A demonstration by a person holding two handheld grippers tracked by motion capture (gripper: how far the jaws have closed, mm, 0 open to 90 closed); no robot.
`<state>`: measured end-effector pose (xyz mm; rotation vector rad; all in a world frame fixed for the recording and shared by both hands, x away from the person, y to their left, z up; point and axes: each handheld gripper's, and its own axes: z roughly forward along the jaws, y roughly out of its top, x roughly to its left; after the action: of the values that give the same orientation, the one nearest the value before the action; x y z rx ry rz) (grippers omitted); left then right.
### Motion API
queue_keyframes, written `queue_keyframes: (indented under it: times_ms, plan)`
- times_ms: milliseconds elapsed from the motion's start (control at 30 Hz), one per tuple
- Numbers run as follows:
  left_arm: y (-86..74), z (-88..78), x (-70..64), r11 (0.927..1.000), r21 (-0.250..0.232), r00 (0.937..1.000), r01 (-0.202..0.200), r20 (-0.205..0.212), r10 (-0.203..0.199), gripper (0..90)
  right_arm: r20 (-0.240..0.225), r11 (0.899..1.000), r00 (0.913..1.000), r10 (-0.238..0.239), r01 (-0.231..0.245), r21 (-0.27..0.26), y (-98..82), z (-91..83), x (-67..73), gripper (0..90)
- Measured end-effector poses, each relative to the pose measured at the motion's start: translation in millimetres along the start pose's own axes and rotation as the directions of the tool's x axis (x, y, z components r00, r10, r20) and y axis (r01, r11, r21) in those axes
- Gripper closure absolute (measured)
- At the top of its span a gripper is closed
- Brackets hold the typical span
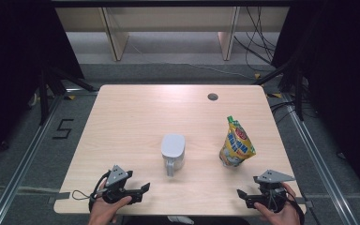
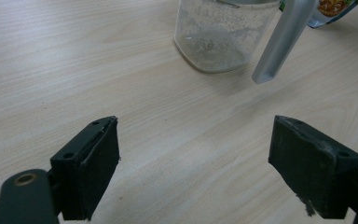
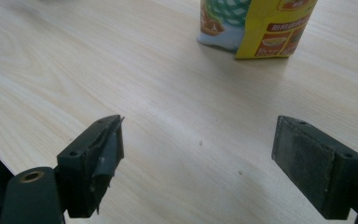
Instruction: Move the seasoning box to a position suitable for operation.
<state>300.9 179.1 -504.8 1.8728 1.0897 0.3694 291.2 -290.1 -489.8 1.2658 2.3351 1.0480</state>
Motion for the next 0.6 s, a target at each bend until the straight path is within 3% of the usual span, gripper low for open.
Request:
queue_keyframes:
  times_ms: [133,167,200,233,333,500,600]
  plan:
    - [-0.1,1.1,-0.9,0.9999,-0.007,1.0,0.008,0.003,-0.008,15.6,-0.007,1.0,1.0,-0.007,0.007,-0.011,0.1,-3.0,-1.0,16.8]
    - [0.0,0.8,-0.8,1.0,-0.003,1.0,0.004,0.007,-0.004,15.5,0.007,1.0,0.9997,0.024,-0.024,-0.021,-0.8,-3.2,2.4,16.8]
    - [0.0,0.8,-0.8,1.0,-0.003,1.0,0.004,0.007,-0.004,15.5,0.007,1.0,0.9997,0.024,-0.024,-0.021,-0.8,-3.2,2.4,16.8]
    - [0.0,0.7,-1.2,1.0,-0.004,1.0,0.005,0.003,-0.005,15.5,0.005,0.999,0.9999,-0.013,0.013,-0.029,-0.6,-3.3,-0.9,16.8]
    - [0.1,0.9,-1.3,1.0,-0.006,1.0,0.007,0.003,-0.007,15.5,0.018,0.999,0.9993,-0.031,0.032,-0.039,-0.1,-6.3,-0.5,18.1]
    - [0.3,0.5,-0.5,1.0,0.004,1.0,-0.008,0.005,0.008,15.4,0.004,0.999,0.9997,-0.023,0.024,-0.047,0.3,-6.9,0.3,19.0]
    - [0.7,1.1,-1.5,0.9999,-0.012,0.9999,0.011,0.009,-0.011,15.4,0.0,0.999,0.9997,-0.026,0.026,-0.042,0.3,-6.7,0.2,19.8]
